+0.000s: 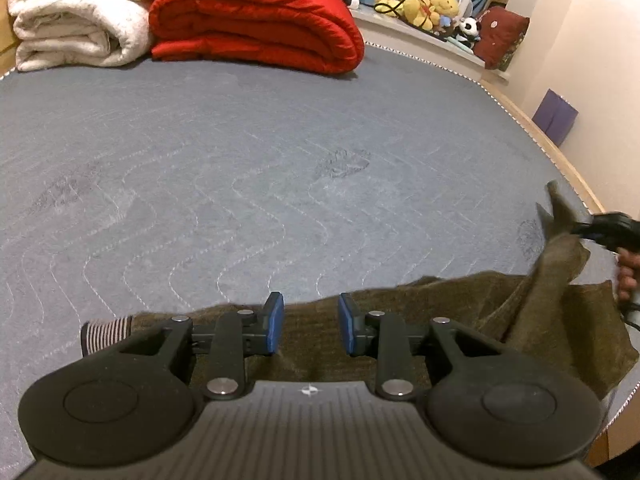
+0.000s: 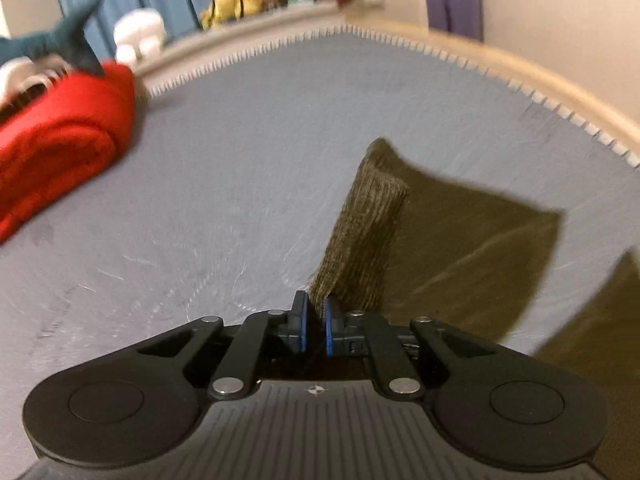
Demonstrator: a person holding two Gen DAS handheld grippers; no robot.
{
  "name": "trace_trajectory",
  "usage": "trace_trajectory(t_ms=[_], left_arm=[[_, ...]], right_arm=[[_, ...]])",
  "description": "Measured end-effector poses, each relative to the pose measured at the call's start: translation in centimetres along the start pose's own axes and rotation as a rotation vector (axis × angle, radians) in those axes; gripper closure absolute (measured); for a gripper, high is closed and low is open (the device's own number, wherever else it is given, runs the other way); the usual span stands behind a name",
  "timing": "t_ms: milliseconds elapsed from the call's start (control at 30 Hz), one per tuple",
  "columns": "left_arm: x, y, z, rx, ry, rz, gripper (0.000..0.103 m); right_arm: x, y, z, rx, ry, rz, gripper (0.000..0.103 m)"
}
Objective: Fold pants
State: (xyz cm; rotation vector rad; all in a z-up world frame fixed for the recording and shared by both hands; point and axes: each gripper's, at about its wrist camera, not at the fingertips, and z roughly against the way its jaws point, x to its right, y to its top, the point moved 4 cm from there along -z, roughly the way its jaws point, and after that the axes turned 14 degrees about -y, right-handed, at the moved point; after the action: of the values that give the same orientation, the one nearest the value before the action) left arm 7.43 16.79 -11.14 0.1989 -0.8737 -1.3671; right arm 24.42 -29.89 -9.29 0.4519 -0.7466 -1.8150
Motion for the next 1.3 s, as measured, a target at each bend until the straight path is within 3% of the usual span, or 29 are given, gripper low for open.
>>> trace_trajectory(t_ms=[100,200,300,367,433,467,533,567,700,800,867,933,1033,1100,1167,1200,1300], left_arm=[[-0.1,-0.7,0.5,-0.006,-0.011,-0.012,0.070],[-0.1,-1.2,1.0,-0.004,-0.014,-0.029,0.070],[0.1,-1.4,1.0,-0.010,-0.013,-0.027,0.070],[0.5,-1.1,0.5,-0.018,-0.027,-0.018,0.070],[1.3,-0.9,0.0,-0.019,-0.034,-0.021,0.070],[1.7,-0.8,-0.3,-0.020,-0.032,-0.028,0.067],[2.5,-0.8,-0.9,-0.021,-0.029,-0.039,0.065],[2.7,-0.9,-1.2,-0.025,-0.031,-0.040,0.065],[2.9,-1.2,-2.2,-0.037,-0.016,-0.051,0.065],[2.3,-1.5,-2.8,-0.047,0.014,-0.055,0.065],[1.8,-1.8,-3.1,-0.051,0.000,-0.055,0.065],[2.1,-2.4,-3.7,-0.076,-0.051,-0.067,0.065],[5.1,-4.4,-5.0,-0.142,-0.207,-0.153,0.065],[7.6,-6.1,-5.9,-0.204,-0.326,-0.226,0.065],[10.4,-8.4,-6.7,-0.267,-0.423,-0.333,0.065],[11.6,-9.5,-7.0,-0.285,-0.448,-0.390,0.065],[13.7,-11.9,-8.1,-0.332,-0.497,-0.509,0.065]], right_arm=[[4.0,-0.8,5.4,0.043,0.032,0.029,0.095],[9.1,-3.5,10.0,0.029,0.056,0.075,0.095],[14.2,-7.3,11.3,-0.092,0.072,0.121,0.095],[16.8,-10.1,10.4,-0.239,0.095,0.184,0.091],[19.0,-10.8,9.5,-0.256,0.052,0.188,0.088],[19.9,-10.2,9.3,-0.232,0.032,0.170,0.084],[21.1,-8.0,9.4,-0.149,0.026,0.097,0.056],[21.5,-6.6,9.4,-0.091,0.022,0.058,0.050],[19.6,-3.6,7.9,0.032,0.025,0.059,0.048],[16.5,-2.7,4.7,0.035,0.010,0.119,0.045],[14.7,-3.3,3.0,0.026,0.005,0.189,0.041],[12.9,-4.2,1.7,0.028,-0.053,0.281,0.039],[11.8,-4.7,-0.9,-0.003,-0.109,0.387,0.040],[11.7,-5.4,-1.3,-0.015,-0.134,0.428,0.048],[12.3,-5.4,-1.1,-0.007,-0.122,0.418,0.079],[12.7,-5.3,-0.8,-0.002,-0.105,0.398,0.087],[14.8,-4.4,1.3,0.047,-0.074,0.298,0.092]])
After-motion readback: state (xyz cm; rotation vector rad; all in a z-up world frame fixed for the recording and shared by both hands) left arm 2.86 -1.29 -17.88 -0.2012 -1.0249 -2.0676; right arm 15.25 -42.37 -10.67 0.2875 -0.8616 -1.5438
